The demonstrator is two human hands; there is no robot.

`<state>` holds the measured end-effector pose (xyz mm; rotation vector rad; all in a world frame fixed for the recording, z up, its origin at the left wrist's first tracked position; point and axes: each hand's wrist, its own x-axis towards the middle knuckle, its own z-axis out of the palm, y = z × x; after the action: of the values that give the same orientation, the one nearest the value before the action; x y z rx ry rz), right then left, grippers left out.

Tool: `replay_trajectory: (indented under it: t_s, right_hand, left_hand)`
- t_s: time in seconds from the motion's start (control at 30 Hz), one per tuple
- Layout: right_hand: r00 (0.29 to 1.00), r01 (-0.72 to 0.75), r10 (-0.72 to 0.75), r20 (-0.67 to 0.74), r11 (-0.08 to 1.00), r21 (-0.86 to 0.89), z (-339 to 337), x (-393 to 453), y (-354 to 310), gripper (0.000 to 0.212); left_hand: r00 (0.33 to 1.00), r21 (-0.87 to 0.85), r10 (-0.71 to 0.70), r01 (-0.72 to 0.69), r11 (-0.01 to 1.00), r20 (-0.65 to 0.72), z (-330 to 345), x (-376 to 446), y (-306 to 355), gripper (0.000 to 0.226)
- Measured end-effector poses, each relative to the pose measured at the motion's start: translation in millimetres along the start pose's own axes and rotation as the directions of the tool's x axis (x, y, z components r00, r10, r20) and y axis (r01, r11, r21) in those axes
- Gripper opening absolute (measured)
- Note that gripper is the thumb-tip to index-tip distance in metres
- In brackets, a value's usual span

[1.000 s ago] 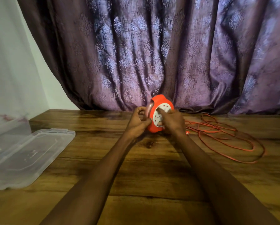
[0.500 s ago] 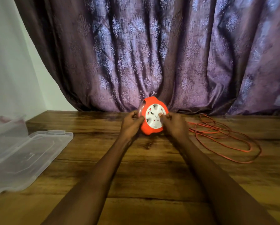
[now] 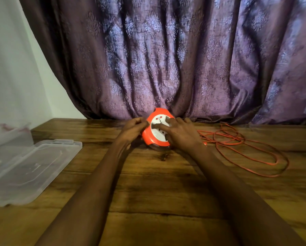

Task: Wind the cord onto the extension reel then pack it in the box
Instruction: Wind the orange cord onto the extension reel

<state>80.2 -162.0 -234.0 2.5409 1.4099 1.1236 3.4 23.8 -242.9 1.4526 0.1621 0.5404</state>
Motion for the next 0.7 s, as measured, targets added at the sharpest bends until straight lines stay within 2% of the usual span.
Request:
replay_trajectory:
  t_s: [0.03, 0.1, 0.17, 0.23, 0.3, 0.33, 0.37, 0.4, 0.43, 0.47, 0.53, 0.57, 0.6, 0.63, 0.7]
  right_hand:
    - [0.998, -0.057, 0.057, -0.015, 0.998, 0.005, -1.0, 0.1, -2.3, 0.059]
    - [0.970, -0.237, 0.242, -0.026, 0.963, 0.128, -3.4, -1.7, -7.6, 0.061]
    - [0.891, -0.442, 0.452, 0.045, 0.840, 0.314, -4.2, -3.4, -9.9, 0.063]
    - [0.774, -0.616, 0.607, 0.181, 0.655, 0.438, -5.7, -2.6, -9.5, 0.065]
    - [0.646, -0.720, 0.688, 0.332, 0.402, 0.566, -8.7, 0.2, -9.0, 0.064]
    - [0.576, -0.721, 0.710, 0.405, 0.208, 0.661, -10.3, 3.1, -7.7, 0.060]
    - [0.502, -0.669, 0.708, 0.496, -0.045, 0.742, -10.6, 5.4, -7.4, 0.053]
    - [0.434, -0.593, 0.673, 0.599, -0.287, 0.752, -9.3, 6.4, -7.4, 0.046]
    - [0.389, -0.533, 0.633, 0.669, -0.437, 0.724, -7.8, 6.3, -7.2, 0.039]
    - [0.374, -0.512, 0.604, 0.704, -0.498, 0.700, -4.8, 5.2, -6.6, 0.038]
    - [0.402, -0.512, 0.584, 0.705, -0.494, 0.702, 0.9, 1.5, -4.4, 0.042]
    - [0.430, -0.529, 0.587, 0.686, -0.451, 0.719, 2.5, -1.2, -1.3, 0.044]
    - [0.474, -0.553, 0.607, 0.639, -0.360, 0.752, 3.3, -3.8, 1.7, 0.046]
    - [0.535, -0.582, 0.638, 0.554, -0.198, 0.789, 4.5, -6.3, 5.3, 0.048]
    - [0.675, -0.620, 0.668, 0.312, 0.285, 0.731, 7.8, -11.0, 11.6, 0.046]
  left_hand:
    - [1.000, -0.003, 0.012, -0.012, 1.000, 0.007, 2.1, -0.9, 0.9, 0.010]
    - [0.999, 0.036, 0.044, -0.045, 0.998, 0.022, 10.0, -3.2, -1.0, 0.015]
    - [0.996, 0.073, 0.081, -0.083, 0.994, 0.035, 20.0, -6.9, -5.9, 0.027]
    - [0.992, 0.150, 0.123, -0.128, 0.980, 0.041, 27.8, -9.5, -9.9, 0.033]
    - [0.983, 0.203, 0.171, -0.180, 0.962, 0.063, 34.8, -11.7, -11.5, 0.037]
    - [0.979, 0.209, 0.194, -0.204, 0.956, 0.067, 38.6, -12.9, -11.8, 0.038]
    - [0.975, 0.220, 0.214, -0.224, 0.950, 0.067, 42.2, -13.8, -13.0, 0.040]
    - [0.970, 0.237, 0.233, -0.242, 0.941, 0.067, 45.8, -14.9, -14.7, 0.041]
    - [0.965, 0.259, 0.252, -0.262, 0.930, 0.072, 48.7, -16.7, -16.3, 0.040]
    - [0.961, 0.272, 0.264, -0.275, 0.922, 0.076, 50.7, -17.9, -18.1, 0.040]
    - [0.961, 0.269, 0.270, -0.274, 0.923, 0.055, 50.8, -16.3, -19.3, 0.038]
    - [0.962, 0.261, 0.270, -0.269, 0.927, 0.030, 49.1, -14.5, -18.0, 0.036]
    - [0.963, 0.246, 0.270, -0.260, 0.934, -0.009, 46.7, -12.9, -15.9, 0.032]
    - [0.964, 0.219, 0.259, -0.241, 0.945, -0.057, 43.3, -11.1, -12.7, 0.027]
    - [0.971, 0.131, 0.204, -0.188, 0.973, -0.128, 34.0, -6.8, -6.9, 0.017]
